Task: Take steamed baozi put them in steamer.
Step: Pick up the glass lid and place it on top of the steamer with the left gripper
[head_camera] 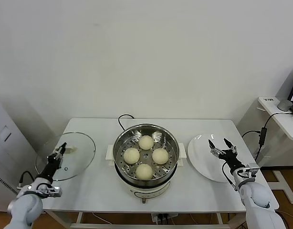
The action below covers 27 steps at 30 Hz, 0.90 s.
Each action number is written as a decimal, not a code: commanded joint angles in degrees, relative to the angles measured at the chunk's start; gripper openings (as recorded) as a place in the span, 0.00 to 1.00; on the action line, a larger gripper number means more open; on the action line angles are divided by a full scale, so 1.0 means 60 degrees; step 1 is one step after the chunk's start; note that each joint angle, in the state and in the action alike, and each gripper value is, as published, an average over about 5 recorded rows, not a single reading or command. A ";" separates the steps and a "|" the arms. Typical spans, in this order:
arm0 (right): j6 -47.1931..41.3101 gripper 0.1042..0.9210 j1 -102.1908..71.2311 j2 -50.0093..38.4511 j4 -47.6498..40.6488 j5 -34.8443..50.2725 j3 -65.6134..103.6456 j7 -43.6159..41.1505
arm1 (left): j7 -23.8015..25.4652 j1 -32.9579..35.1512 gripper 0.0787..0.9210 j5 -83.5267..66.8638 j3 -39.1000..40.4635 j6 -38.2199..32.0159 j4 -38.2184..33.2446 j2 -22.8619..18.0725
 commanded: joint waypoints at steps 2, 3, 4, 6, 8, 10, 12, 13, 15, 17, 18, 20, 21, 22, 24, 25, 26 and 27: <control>-0.0019 0.88 0.0052 -0.0031 0.0064 0.0042 0.0012 0.0005 | 0.1612 0.0064 0.03 -0.2255 0.0190 0.1168 -0.2155 0.1263; -0.0023 0.88 0.0055 -0.0038 0.0072 0.0048 0.0016 0.0003 | 0.1792 0.0078 0.03 -0.2371 0.0252 0.1370 -0.2377 0.1362; -0.0028 0.88 0.0059 -0.0047 0.0079 0.0053 0.0018 0.0002 | 0.1961 0.0097 0.03 -0.2467 0.0324 0.1576 -0.2604 0.1452; -0.0034 0.88 0.0067 -0.0062 0.0090 0.0064 0.0024 0.0000 | 0.2293 0.0167 0.03 -0.2618 0.0485 0.2002 -0.3135 0.1605; -0.0037 0.88 0.0072 -0.0078 0.0094 0.0077 0.0034 -0.0004 | 0.2615 0.0288 0.03 -0.2707 0.0687 0.2518 -0.3745 0.1739; -0.0036 0.88 0.0073 -0.0095 0.0084 0.0085 0.0043 -0.0014 | 0.2862 0.0381 0.03 -0.2758 0.1005 0.3164 -0.4386 0.1853; -0.0032 0.88 0.0070 -0.0111 0.0076 0.0085 0.0048 -0.0026 | 0.2988 0.0347 0.03 -0.2745 0.1424 0.3787 -0.4917 0.1935; -0.0032 0.88 0.0069 -0.0115 0.0076 0.0086 0.0051 -0.0030 | 0.3030 0.0280 0.03 -0.2721 0.1695 0.4112 -0.5137 0.1961; -0.0031 0.88 0.0070 -0.0122 0.0084 0.0088 0.0059 -0.0034 | 0.3100 0.0091 0.03 -0.2614 0.2229 0.4681 -0.5441 0.2019; -0.0033 0.88 0.0074 -0.0126 0.0092 0.0094 0.0077 -0.0035 | 0.3164 -0.0104 0.03 -0.2508 0.2814 0.5222 -0.5626 0.2078; -0.0035 0.88 0.0077 -0.0129 0.0095 0.0096 0.0087 -0.0035 | 0.3196 -0.0188 0.03 -0.2444 0.3060 0.5440 -0.5687 0.2091; -0.0039 0.88 0.0077 -0.0126 0.0101 0.0099 0.0110 -0.0033 | 0.3306 -0.0355 0.03 -0.2309 0.3566 0.5833 -0.5773 0.2040; -0.0041 0.88 0.0074 -0.0119 0.0105 0.0099 0.0123 -0.0031 | 0.3365 -0.0436 0.03 -0.2227 0.3799 0.6008 -0.5823 0.1989; -0.0044 0.88 0.0066 -0.0111 0.0111 0.0098 0.0134 -0.0028 | 0.3447 -0.0519 0.03 -0.2115 0.4015 0.6219 -0.5876 0.1907; -0.0049 0.88 0.0042 -0.0102 0.0121 0.0094 0.0150 -0.0025 | 0.3607 -0.0694 0.03 -0.1841 0.4456 0.6630 -0.5986 0.1718; -0.0051 0.88 0.0027 -0.0102 0.0123 0.0093 0.0154 -0.0025 | 0.3690 -0.0792 0.03 -0.1643 0.4675 0.6857 -0.6044 0.1611; -0.0053 0.88 0.0014 -0.0108 0.0124 0.0091 0.0156 -0.0025 | 0.3775 -0.0893 0.03 -0.1438 0.4891 0.7091 -0.6090 0.1497; -0.0053 0.88 0.0005 -0.0118 0.0121 0.0088 0.0156 -0.0026 | 0.3836 -0.0974 0.03 -0.1266 0.5099 0.7297 -0.6126 0.1395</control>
